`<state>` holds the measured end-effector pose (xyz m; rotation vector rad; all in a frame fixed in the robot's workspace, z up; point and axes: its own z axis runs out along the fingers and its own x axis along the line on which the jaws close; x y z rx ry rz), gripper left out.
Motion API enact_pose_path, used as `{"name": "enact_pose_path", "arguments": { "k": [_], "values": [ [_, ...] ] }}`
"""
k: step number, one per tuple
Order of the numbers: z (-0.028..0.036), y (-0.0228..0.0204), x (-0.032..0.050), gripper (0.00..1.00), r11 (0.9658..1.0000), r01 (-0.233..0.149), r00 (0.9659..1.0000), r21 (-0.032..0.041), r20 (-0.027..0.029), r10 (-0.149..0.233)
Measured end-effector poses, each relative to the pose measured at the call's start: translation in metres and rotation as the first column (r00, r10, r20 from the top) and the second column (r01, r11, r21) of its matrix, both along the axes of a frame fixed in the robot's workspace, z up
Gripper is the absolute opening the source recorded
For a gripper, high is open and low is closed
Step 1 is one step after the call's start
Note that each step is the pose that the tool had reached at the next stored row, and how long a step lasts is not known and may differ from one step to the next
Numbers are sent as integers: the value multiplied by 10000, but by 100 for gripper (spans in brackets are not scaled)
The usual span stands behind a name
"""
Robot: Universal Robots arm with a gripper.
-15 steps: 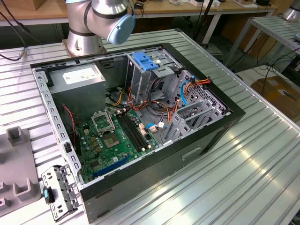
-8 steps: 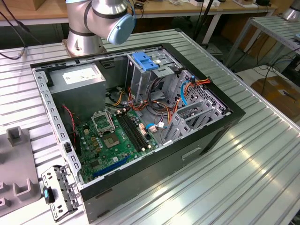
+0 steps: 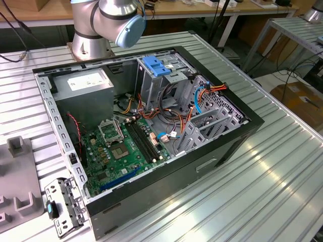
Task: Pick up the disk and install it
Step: 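Pick up the disk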
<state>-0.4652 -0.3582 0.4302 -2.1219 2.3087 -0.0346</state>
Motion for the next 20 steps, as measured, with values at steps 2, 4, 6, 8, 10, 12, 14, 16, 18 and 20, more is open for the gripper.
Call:
{"name": "enact_pose_path", "arguments": {
  "k": [2, 4, 6, 8, 10, 12, 14, 16, 18, 20],
  "values": [
    [15, 0, 0, 36, 10000, 0, 10000, 0, -1, 0],
    [35, 0, 0, 36, 10000, 1, 10000, 0, -1, -1],
    [56, 0, 0, 36, 10000, 0, 10000, 0, -1, 0],
    [82, 0, 0, 36, 10000, 0, 10000, 0, -1, 0],
    [107, 0, 0, 36, 10000, 0, 10000, 0, -1, 0],
    [126, 0, 0, 36, 10000, -1, 10000, 0, -1, 1],
    [146, 0, 0, 36, 10000, 0, 10000, 0, -2, 0],
    [168, 0, 0, 36, 10000, 0, 10000, 0, -1, 0],
    [187, 0, 0, 36, 10000, 0, 10000, 0, -1, 0],
    [235, 0, 0, 36, 10000, 0, 10000, 0, -1, 0]
  ]
}}
